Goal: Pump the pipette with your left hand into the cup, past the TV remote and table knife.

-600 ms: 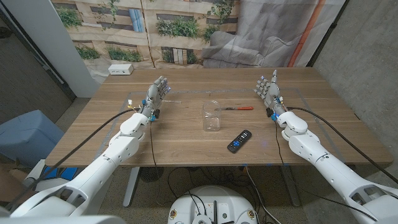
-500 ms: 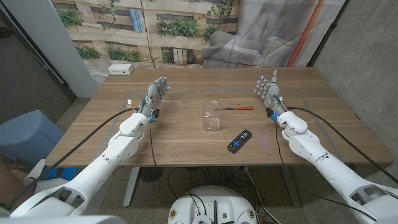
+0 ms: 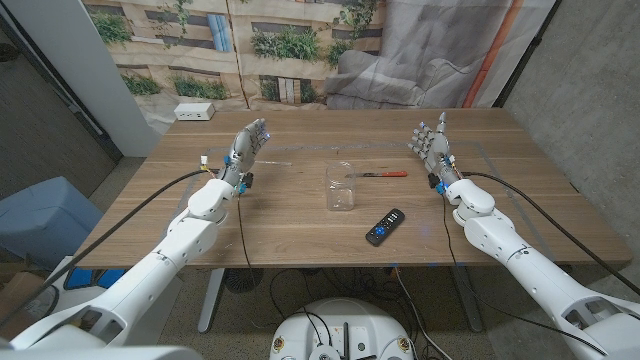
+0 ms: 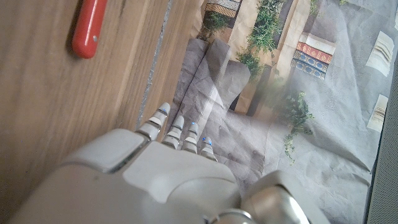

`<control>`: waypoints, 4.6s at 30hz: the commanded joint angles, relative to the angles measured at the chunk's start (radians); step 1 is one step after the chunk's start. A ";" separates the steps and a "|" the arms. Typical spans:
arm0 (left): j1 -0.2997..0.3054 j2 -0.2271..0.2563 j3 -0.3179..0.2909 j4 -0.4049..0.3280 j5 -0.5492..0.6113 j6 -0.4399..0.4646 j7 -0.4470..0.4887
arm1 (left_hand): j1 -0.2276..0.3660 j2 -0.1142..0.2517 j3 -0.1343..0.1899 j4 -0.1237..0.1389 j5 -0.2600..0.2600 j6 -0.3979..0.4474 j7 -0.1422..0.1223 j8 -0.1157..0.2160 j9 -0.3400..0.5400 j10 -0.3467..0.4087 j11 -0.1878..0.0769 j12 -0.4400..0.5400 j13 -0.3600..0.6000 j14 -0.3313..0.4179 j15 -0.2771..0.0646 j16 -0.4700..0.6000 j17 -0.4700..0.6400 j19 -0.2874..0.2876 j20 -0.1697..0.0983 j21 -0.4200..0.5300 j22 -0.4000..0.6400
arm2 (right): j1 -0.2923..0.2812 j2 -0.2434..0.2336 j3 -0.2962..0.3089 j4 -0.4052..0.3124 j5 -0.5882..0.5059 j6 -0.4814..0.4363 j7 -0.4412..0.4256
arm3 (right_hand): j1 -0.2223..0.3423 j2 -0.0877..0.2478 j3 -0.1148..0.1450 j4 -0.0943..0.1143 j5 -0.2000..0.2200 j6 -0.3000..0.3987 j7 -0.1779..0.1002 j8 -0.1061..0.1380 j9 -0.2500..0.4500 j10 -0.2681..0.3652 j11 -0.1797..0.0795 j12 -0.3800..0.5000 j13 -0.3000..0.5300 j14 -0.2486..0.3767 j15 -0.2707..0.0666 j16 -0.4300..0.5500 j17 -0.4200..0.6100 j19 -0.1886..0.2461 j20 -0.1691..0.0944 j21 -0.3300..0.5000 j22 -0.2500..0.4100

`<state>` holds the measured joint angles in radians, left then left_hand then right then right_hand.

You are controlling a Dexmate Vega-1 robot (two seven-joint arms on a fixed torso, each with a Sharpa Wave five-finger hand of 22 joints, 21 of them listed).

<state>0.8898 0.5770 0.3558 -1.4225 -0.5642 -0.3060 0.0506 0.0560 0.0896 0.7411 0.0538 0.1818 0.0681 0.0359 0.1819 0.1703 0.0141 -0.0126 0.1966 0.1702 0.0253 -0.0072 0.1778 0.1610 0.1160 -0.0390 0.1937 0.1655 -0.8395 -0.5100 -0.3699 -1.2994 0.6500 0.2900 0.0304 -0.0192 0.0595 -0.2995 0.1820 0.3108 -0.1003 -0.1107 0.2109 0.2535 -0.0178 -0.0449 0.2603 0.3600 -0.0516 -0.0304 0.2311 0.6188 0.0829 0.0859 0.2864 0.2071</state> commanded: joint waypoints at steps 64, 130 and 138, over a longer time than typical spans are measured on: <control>-0.236 0.268 0.259 -0.114 1.083 0.282 0.209 | 0.509 -0.093 0.006 -0.254 0.011 0.350 -0.172 0.044 0.007 0.348 -0.155 0.023 0.010 0.216 -0.123 0.005 0.004 0.175 -0.008 0.005 0.004 | 0.000 0.000 0.000 0.001 0.000 0.001 0.000 | 0.000 0.058 -0.006 0.001 0.005 0.002 -0.009 0.006 0.001 0.001 -0.005 0.007 0.005 -0.006 -0.084 0.006 0.004 0.005 0.002 0.003 0.005; -0.476 0.237 0.468 -0.095 1.474 0.403 -0.249 | 0.817 -0.216 -0.163 -0.224 0.011 0.479 -0.159 0.037 0.008 0.585 -0.190 0.003 0.005 0.199 -0.098 0.004 0.005 0.106 0.039 -0.007 0.007 | 0.000 0.000 0.000 0.001 0.000 0.001 0.000 | 0.000 0.058 -0.006 0.001 0.005 0.003 -0.009 0.007 0.001 0.000 -0.004 0.007 0.005 -0.006 -0.084 0.006 0.004 0.005 0.001 0.004 0.005; -0.475 0.236 0.479 -0.091 1.487 0.417 -0.273 | 0.807 -0.211 -0.177 -0.218 0.010 0.481 -0.150 0.031 0.007 0.585 -0.184 -0.003 0.004 0.192 -0.100 0.002 0.006 0.096 0.045 -0.008 0.007 | 0.000 0.001 0.000 0.001 0.000 0.001 0.000 | 0.000 0.058 -0.006 0.001 0.005 0.004 -0.009 0.007 0.001 -0.002 -0.003 0.006 0.005 -0.005 -0.085 0.006 0.004 0.005 0.002 0.004 0.005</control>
<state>0.4207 0.8132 0.8199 -1.5162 0.9098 0.0946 -0.1640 0.8645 -0.1243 0.5712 -0.1641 0.1895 0.5481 -0.1225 0.2135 0.1746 0.5965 -0.2056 0.1956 0.1719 0.2232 -0.0413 0.1771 0.1656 0.2190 0.0039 0.1857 0.1701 -0.8393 -0.5098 -0.3701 -1.2982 0.6499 0.2907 0.0306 -0.0192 0.0595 -0.2994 0.1820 0.3106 -0.1002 -0.1106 0.2107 0.2511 -0.0196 -0.0466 0.2593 0.3595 -0.0515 -0.0304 0.2311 0.6184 0.0828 0.0858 0.2864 0.2068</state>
